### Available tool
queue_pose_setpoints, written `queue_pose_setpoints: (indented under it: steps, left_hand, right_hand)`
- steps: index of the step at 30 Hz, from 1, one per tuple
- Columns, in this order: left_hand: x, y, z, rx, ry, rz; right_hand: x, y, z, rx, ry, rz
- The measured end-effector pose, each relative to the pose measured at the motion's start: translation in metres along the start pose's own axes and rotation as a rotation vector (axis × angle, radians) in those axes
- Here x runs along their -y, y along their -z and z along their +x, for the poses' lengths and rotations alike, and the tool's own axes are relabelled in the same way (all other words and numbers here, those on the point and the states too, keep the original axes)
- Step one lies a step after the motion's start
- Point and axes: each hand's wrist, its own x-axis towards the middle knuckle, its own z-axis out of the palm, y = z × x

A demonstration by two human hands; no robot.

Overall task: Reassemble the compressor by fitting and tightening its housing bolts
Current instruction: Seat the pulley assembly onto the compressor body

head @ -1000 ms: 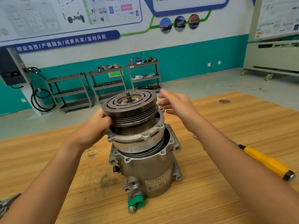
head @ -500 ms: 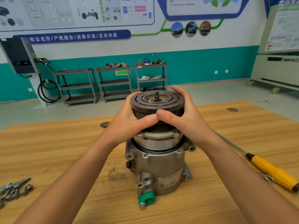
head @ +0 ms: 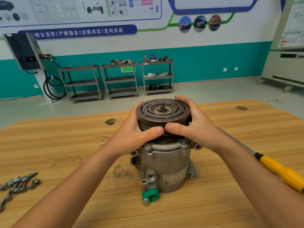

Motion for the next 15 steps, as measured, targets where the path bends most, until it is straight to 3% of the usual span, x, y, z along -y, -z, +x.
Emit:
queue_pose_setpoints:
  steps: [5,8,15]
  left_hand:
    - [0.003,0.004,0.000,0.040,0.026,0.012]
    - [0.012,0.016,-0.010,0.040,0.135,-0.051]
    - [0.023,-0.001,-0.060,-0.071,0.169,0.088]
  right_hand:
    - [0.002,-0.004,-0.006,-0.010,-0.004,0.007]
    - [0.000,-0.002,-0.015,0.020,-0.029,0.050]
    - [-0.018,-0.014,-0.055,-0.135,-0.122,0.027]
